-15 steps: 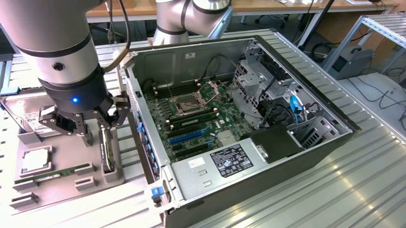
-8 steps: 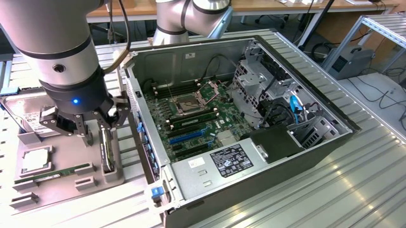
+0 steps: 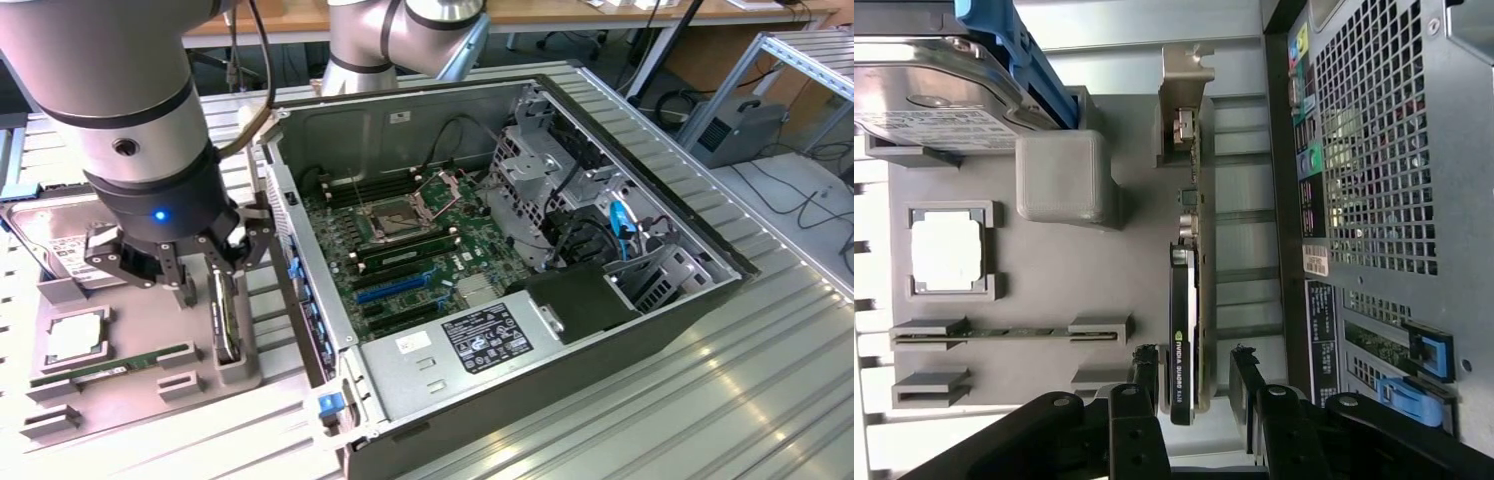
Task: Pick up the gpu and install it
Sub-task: 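Pick up the gpu and move the gpu toward the slot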
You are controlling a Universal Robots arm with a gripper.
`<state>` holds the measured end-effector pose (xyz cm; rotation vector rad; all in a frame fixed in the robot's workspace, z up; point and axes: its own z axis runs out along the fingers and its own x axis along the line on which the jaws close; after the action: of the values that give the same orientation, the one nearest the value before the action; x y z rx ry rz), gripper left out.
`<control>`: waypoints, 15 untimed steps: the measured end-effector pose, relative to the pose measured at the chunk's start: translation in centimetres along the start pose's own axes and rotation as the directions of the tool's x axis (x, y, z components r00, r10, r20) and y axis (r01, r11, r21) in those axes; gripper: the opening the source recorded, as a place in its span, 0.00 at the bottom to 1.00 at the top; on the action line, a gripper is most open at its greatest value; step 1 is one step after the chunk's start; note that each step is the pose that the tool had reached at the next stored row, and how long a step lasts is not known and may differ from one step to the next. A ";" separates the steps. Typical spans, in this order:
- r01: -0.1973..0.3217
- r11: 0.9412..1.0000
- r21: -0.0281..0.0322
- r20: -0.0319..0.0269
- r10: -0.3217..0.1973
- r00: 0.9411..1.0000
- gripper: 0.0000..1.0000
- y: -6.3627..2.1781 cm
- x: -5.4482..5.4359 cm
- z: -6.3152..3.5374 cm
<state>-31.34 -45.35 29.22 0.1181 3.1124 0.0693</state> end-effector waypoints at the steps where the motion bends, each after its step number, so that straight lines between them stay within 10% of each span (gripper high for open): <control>1: 0.000 1.000 0.000 0.000 0.000 1.000 0.42 0.00 0.0 0.03; 15: 0.000 1.000 0.000 0.000 0.000 1.000 0.42 -0.02 0.0 0.37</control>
<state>-31.34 -45.35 28.86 0.1180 3.1124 0.0693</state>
